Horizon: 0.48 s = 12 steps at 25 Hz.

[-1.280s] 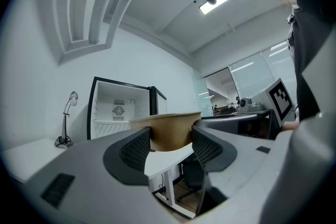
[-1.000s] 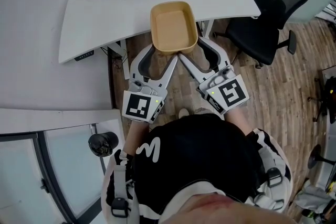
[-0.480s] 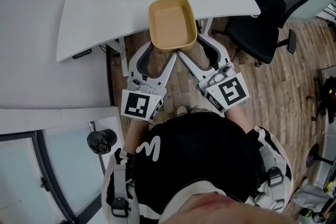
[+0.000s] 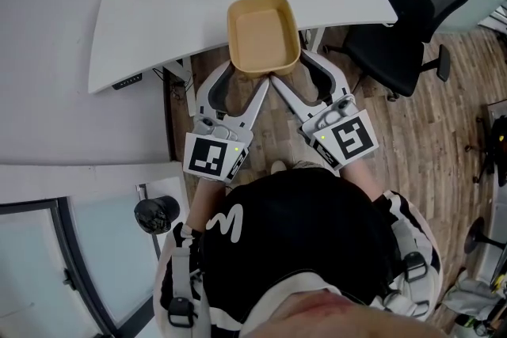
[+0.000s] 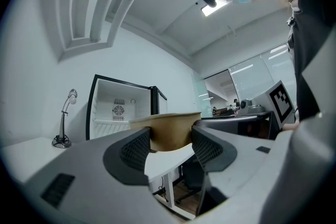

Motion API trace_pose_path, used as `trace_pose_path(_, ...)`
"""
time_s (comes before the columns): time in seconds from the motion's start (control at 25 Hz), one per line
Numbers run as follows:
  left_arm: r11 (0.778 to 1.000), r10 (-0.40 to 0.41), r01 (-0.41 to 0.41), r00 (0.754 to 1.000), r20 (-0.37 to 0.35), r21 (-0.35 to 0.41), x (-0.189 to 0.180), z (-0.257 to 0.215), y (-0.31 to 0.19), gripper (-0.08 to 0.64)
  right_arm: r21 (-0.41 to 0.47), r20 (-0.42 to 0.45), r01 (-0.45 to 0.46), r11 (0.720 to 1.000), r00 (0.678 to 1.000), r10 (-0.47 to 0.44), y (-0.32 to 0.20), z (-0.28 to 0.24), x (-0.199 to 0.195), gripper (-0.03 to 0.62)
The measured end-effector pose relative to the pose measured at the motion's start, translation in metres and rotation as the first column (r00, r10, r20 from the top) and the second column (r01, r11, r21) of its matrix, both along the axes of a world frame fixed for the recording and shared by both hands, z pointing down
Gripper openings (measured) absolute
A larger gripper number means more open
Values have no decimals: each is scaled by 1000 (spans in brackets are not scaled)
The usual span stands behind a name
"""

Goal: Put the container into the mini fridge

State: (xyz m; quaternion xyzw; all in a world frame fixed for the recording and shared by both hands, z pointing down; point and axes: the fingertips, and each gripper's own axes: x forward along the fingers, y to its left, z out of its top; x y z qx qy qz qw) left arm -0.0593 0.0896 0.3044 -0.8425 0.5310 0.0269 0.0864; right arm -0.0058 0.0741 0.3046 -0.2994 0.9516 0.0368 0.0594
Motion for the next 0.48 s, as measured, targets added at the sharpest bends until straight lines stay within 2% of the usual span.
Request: trace_pose_path(0.48, 999, 33, -33, 999, 10, -10, -5, 2, -4, 250, -9, -4, -31, 999, 1000, 31, -2, 3, -5, 249)
